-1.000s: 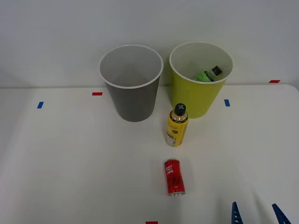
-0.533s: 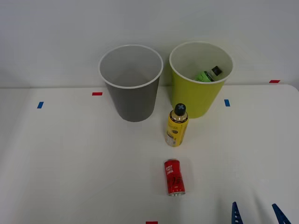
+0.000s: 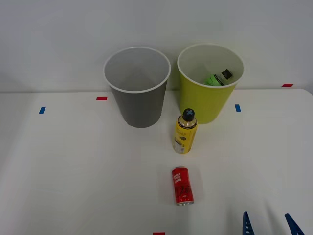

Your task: Put cans in the gray bin, plastic bottles in the light green bin

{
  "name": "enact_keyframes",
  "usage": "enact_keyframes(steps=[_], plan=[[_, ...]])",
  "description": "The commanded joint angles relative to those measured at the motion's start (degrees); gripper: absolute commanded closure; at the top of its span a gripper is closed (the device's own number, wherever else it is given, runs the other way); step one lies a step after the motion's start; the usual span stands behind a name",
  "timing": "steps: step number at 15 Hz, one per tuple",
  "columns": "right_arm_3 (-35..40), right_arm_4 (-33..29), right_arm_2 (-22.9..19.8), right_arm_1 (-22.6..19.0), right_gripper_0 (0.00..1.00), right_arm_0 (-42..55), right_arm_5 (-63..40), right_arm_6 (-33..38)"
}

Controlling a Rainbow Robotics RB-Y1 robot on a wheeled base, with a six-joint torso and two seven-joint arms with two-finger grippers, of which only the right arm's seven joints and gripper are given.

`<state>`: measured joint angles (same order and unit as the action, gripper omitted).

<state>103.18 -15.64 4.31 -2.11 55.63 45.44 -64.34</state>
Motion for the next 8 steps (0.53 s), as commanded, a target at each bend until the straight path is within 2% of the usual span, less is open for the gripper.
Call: enact_keyframes(steps=[1, 8], plan=[[0.00, 0.00, 0.00, 0.00, 0.01, 0.00, 0.00, 0.00], [0.00, 0.00, 0.00, 0.00, 0.01, 0.00, 0.00, 0.00]])
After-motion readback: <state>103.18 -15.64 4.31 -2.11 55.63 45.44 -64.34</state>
